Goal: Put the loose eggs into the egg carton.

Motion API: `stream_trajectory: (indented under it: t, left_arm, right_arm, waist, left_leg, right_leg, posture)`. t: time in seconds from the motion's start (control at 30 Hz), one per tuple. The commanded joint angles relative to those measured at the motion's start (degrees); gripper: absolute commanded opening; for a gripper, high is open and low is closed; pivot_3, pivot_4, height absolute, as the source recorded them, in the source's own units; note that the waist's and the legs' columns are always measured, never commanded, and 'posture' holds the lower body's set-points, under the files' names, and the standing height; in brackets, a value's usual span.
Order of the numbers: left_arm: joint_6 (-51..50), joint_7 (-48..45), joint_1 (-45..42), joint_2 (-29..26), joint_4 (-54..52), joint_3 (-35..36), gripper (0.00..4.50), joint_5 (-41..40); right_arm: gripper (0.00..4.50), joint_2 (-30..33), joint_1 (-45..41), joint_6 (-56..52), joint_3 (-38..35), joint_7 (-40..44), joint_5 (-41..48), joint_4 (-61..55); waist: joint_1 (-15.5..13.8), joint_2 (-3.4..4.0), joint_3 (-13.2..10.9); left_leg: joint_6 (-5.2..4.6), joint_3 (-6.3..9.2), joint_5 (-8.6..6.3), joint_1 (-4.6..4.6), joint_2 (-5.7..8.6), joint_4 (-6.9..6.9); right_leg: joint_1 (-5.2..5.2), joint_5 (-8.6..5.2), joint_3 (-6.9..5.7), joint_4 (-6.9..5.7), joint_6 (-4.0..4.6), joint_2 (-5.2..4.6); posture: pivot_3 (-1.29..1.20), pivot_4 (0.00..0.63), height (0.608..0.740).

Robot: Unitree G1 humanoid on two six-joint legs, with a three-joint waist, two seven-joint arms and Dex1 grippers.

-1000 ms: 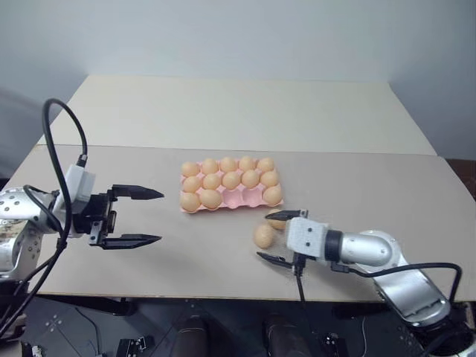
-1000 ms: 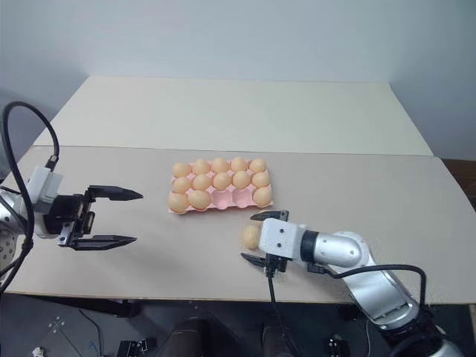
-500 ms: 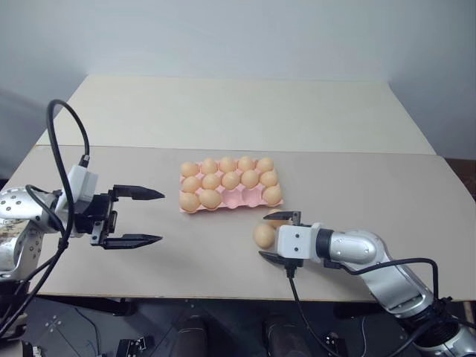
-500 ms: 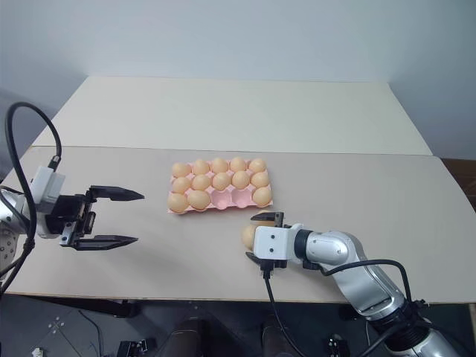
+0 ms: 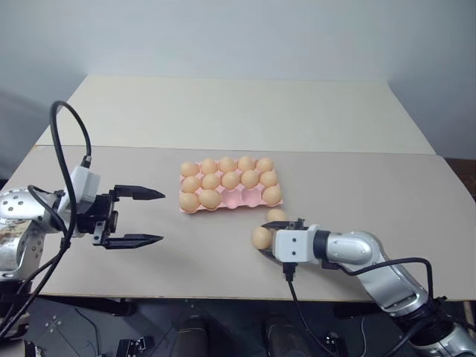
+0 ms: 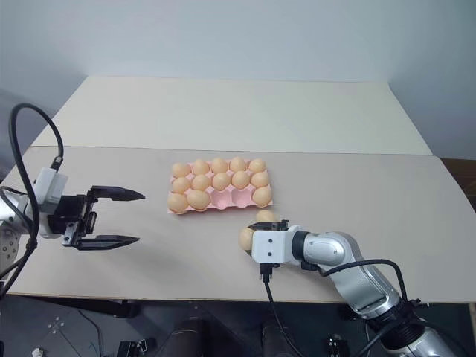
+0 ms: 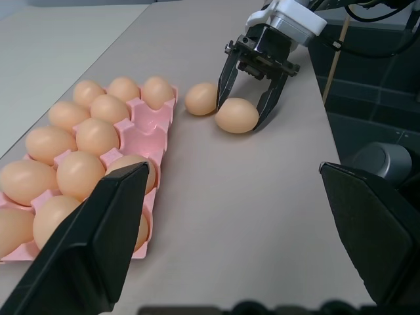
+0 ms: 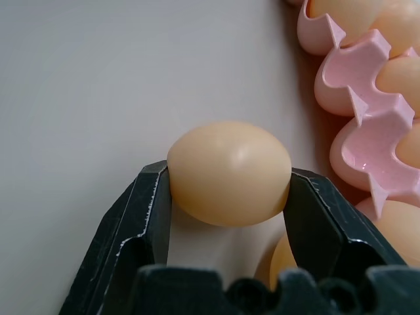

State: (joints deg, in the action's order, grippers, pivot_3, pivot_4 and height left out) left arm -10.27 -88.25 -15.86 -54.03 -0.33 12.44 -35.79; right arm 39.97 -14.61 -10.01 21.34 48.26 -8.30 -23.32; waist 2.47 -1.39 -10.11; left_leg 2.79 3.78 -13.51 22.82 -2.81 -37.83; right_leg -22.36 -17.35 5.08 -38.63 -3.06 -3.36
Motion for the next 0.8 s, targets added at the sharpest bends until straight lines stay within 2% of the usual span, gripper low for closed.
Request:
stream_trajectory:
  t: [0.03, 0.17, 0.3, 0.47, 0.7, 0.73, 0.8]
  left_arm:
    - [0.75, -0.04, -1.06, -0.22, 0.24, 0.87, 4.5, 0.29]
    - [0.78, 0.0, -1.25, -0.11, 0.73, 1.08, 4.5, 0.27]
    - [1.05, 0.04, -1.34, 0.34, 1.5, 1.06, 4.5, 0.43]
    - [1.17, 0.62, -0.74, 0.86, 0.87, 1.2, 4.5, 0.77]
    - [0.89, 1.47, 1.44, 0.3, -0.28, 2.75, 4.5, 0.63]
    - [1.1, 1.5, 1.57, 0.34, -0.16, 2.77, 4.5, 0.72]
    - [1.25, 1.66, 1.76, 0.54, -0.13, 2.73, 4.5, 0.81]
  right_arm:
    - [2.42, -1.21, -0.39, -2.17, -4.2, -0.15, 3.56, -4.89]
    - [2.42, -4.14, -3.33, -5.59, -6.17, -1.95, 4.62, -5.06]
    - [2.42, -11.36, -13.85, -7.01, -3.1, -5.14, 1.74, 3.63]
    - [2.42, -17.82, -20.21, -4.52, -0.03, -7.69, -0.54, 13.86]
    - [2.42, -18.04, -21.04, -1.01, 0.03, -6.05, -0.1, 17.64]
    - [3.06, -17.99, -21.14, -0.48, 0.21, -6.06, -0.37, 18.14]
    - [3.56, -18.48, -21.25, -0.04, 0.12, -6.26, -0.29, 18.88]
  waist:
    - [0.0, 0.0, 0.0]
    - [0.19, 0.01, 0.0]
    - [0.63, 0.02, -0.02]
    - [0.55, 0.03, -0.02]
    - [0.3, 0.05, -0.03]
    - [0.31, 0.05, -0.03]
    - [0.32, 0.05, -0.03]
  left_leg:
    - [0.0, 0.0, 0.0, 0.0, 0.0, 0.0]
    - [0.0, 0.01, 0.0, -0.01, 0.0, 0.0]
    - [0.0, 0.01, 0.0, -0.02, -0.01, 0.0]
    - [0.0, 0.05, 0.0, -0.01, -0.01, 0.05]
    - [0.01, 0.03, 0.01, 0.04, 0.0, 0.05]
    - [0.01, 0.04, 0.01, 0.04, 0.0, 0.05]
    - [0.01, 0.03, 0.0, 0.03, -0.01, 0.05]
  right_leg:
    - [0.0, 0.0, 0.0, 0.0, 0.0, 0.0]
    - [0.0, 0.0, 0.0, -0.04, 0.0, 0.01]
    - [-0.04, 0.0, 0.01, -0.08, 0.01, 0.02]
    - [-0.1, -0.02, -0.02, -0.15, 0.05, 0.03]
    - [-0.23, -0.02, -0.01, -0.25, 0.05, 0.01]
    - [-0.23, -0.02, -0.01, -0.26, 0.05, 0.02]
    - [-0.23, -0.02, -0.01, -0.27, 0.05, 0.02]
  posture:
    - [0.0, 0.15, 0.74]
    - [0.0, 0.15, 0.74]
    - [0.0, 0.15, 0.74]
    - [0.0, 0.15, 0.74]
    - [0.0, 0.15, 0.74]
    - [0.0, 0.15, 0.74]
    - [0.0, 0.15, 0.74]
